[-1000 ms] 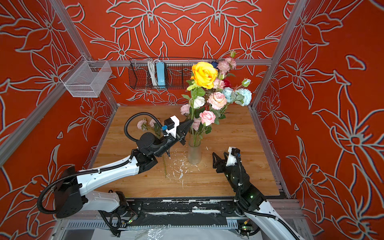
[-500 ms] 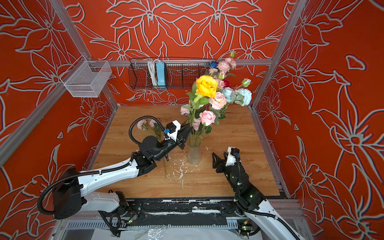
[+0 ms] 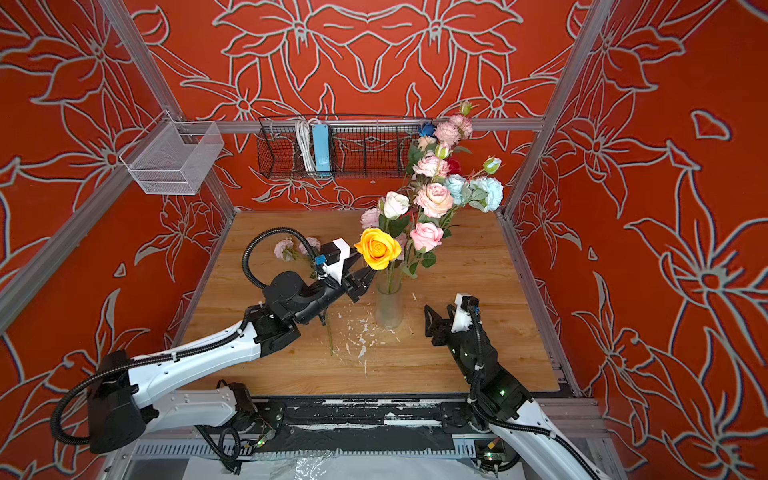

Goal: Arrange the flowers into the vase
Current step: 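Open left gripper and draw it back from the clear vase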

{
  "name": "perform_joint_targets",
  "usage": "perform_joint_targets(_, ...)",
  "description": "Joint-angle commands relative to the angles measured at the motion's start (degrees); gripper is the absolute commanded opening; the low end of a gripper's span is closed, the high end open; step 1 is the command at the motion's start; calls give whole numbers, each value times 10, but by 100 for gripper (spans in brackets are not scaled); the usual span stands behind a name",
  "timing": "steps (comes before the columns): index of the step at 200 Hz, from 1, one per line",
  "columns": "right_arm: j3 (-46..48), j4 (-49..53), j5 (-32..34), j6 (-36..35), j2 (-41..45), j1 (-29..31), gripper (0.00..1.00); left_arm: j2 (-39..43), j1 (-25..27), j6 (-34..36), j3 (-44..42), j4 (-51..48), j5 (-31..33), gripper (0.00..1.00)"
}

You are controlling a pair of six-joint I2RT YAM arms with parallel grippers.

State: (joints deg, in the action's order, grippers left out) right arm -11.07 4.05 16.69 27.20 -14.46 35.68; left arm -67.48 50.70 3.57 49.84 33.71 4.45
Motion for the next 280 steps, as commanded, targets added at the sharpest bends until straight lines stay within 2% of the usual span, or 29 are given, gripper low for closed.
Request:
perform_joint_targets(1, 2, 1, 16, -2, 0, -4, 74, 32, 2, -32, 18, -81, 56, 59)
perform_joint_targets(18, 1, 1, 15, -2, 0, -4, 74, 55, 1, -40, 13, -124, 86, 64)
perform_joint_targets(30, 2, 0, 15, -1, 0, -4, 74, 70, 1, -59, 5, -140, 117, 71)
perform_joint_targets(40, 2, -1, 15, -1, -3, -4, 74, 82, -2, -66, -3, -152, 121, 74)
perform_joint_targets(131, 0, 1, 16, -2, -6, -4, 74, 104, -17, -76, 4, -233, 74, 78)
perform_joint_targets(177, 1, -3, 14, -2, -8, -4, 74, 169, -19, -80, -31, -229, 33, 79)
perform_joint_targets(201, 0, -3, 11, -1, -12, -4, 74, 193, -19, -90, -35, -250, 43, 78)
perform_joint_targets(222, -3, 0, 5, -3, -8, -4, 74, 216, -23, -128, -72, -259, 99, 78)
perform_joint_targets(236, -3, -1, -11, -5, 0, -4, 74, 233, -33, -181, -109, -260, 154, 77)
perform_joint_targets(245, -3, -6, -44, -11, 13, -4, 73, 239, -47, -228, -126, -278, 195, 77)
perform_joint_targets(260, 15, -44, -109, -21, 40, -4, 73, 238, -86, -322, -143, -336, 236, 77)
perform_joint_targets(280, 21, -55, -148, -22, 63, -4, 73, 210, -166, -417, -144, -415, 221, 76)
